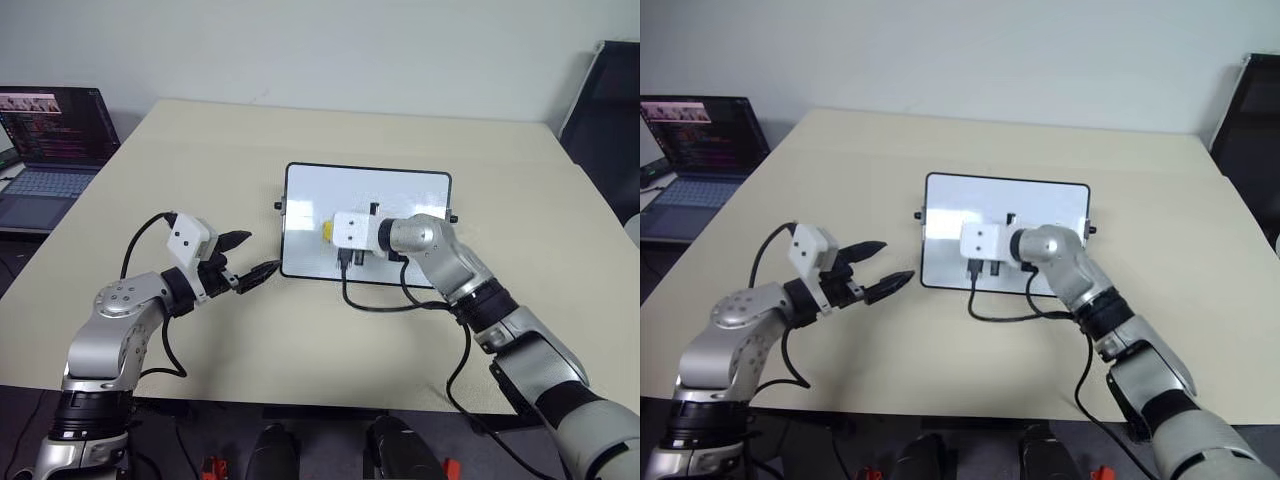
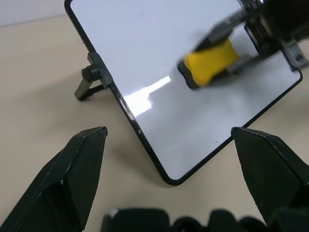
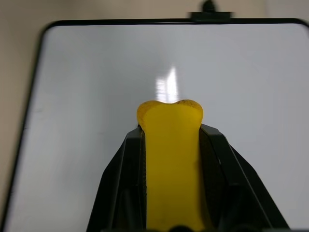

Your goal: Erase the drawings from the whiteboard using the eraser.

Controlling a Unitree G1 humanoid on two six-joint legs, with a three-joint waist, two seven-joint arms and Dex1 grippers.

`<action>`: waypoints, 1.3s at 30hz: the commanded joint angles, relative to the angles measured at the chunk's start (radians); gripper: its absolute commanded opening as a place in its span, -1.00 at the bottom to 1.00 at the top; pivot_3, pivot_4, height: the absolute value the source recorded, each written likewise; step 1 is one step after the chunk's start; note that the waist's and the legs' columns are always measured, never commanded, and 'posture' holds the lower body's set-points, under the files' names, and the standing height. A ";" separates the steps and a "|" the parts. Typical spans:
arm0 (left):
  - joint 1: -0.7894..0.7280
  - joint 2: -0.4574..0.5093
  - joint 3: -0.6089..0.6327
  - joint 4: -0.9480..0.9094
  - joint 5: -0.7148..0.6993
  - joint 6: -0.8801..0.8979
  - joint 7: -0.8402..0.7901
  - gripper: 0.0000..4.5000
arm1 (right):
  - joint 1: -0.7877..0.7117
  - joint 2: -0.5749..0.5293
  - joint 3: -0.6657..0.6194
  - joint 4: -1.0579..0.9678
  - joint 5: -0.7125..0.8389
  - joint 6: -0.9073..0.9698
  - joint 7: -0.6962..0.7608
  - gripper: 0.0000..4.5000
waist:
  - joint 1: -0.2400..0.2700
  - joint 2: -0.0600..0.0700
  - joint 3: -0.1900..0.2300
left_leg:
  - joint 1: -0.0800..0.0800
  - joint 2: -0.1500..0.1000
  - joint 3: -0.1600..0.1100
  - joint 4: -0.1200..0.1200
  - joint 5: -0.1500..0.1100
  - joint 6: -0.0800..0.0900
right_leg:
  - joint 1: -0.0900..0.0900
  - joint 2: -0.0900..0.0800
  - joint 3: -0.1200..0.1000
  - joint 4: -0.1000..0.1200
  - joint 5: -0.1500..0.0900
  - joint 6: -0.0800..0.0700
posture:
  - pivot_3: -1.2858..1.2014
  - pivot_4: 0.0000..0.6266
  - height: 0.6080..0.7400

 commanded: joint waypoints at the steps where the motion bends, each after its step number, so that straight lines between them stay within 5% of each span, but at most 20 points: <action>1: -0.016 0.004 0.013 -0.037 -0.013 -0.007 -0.006 1.00 | -0.002 -0.011 -0.029 0.063 -0.038 0.051 -0.081 -0.50 | 0.000 0.000 0.000 | 0.000 0.000 0.000 0.000 0.000 0.000 | 0.000 0.000 0.000 0.000 0.000 0.000 | 0.03 -0.52 1.00; 7: -0.017 0.002 0.010 -0.035 -0.014 -0.009 -0.012 1.00 | -0.070 -0.012 -0.114 0.142 -0.025 0.036 -0.263 -0.50 | 0.002 0.000 0.000 | 0.000 -0.001 0.000 0.002 0.000 0.000 | -0.002 -0.001 0.000 0.000 0.001 -0.001 | 0.03 -0.52 1.00; 12: -0.023 -0.004 0.008 -0.032 -0.016 -0.012 -0.014 1.00 | -0.016 -0.040 -0.100 0.080 0.018 0.055 -0.150 -0.50 | 0.001 0.000 0.000 | 0.000 -0.001 0.000 0.003 0.000 0.000 | -0.002 -0.002 0.001 -0.003 0.001 -0.001 | 0.03 -0.52 1.00; 15: -0.027 -0.013 0.004 -0.030 -0.019 -0.018 -0.020 1.00 | 0.061 -0.052 -0.080 -0.047 0.055 0.102 -0.044 -0.50 | 0.002 0.000 0.000 | 0.000 -0.001 0.000 0.002 0.000 0.000 | -0.001 -0.002 0.000 -0.002 0.001 0.000 | 0.03 -0.52 1.00; 21: -0.002 -0.003 -0.012 -0.088 -0.073 -0.010 -0.111 1.00 | 0.156 -0.059 -0.156 -0.258 0.094 0.194 -0.066 -0.50 | 0.002 0.000 0.000 | -0.002 0.000 0.000 -0.003 0.000 0.000 | -0.001 0.000 0.000 0.000 -0.002 0.000 | 0.03 -0.52 1.00; 33: -0.167 -0.028 -0.170 -0.039 -0.007 -0.046 -0.210 1.00 | 0.584 0.046 -0.627 -1.105 0.360 0.859 -0.245 -0.50 | 0.015 0.001 0.003 | -0.007 0.000 -0.001 -0.002 -0.003 -0.004 | -0.002 -0.001 -0.002 -0.001 -0.007 -0.001 | 0.03 -0.52 1.00; 39: -0.265 -0.074 -0.292 0.076 0.041 -0.114 -0.331 1.00 | 0.795 0.066 -0.726 -1.260 0.365 1.005 -0.350 -0.50 | 0.006 0.002 0.003 | -0.007 0.000 -0.001 -0.003 -0.004 -0.005 | -0.003 0.000 -0.002 0.000 -0.010 -0.002 | 0.03 -0.52 1.00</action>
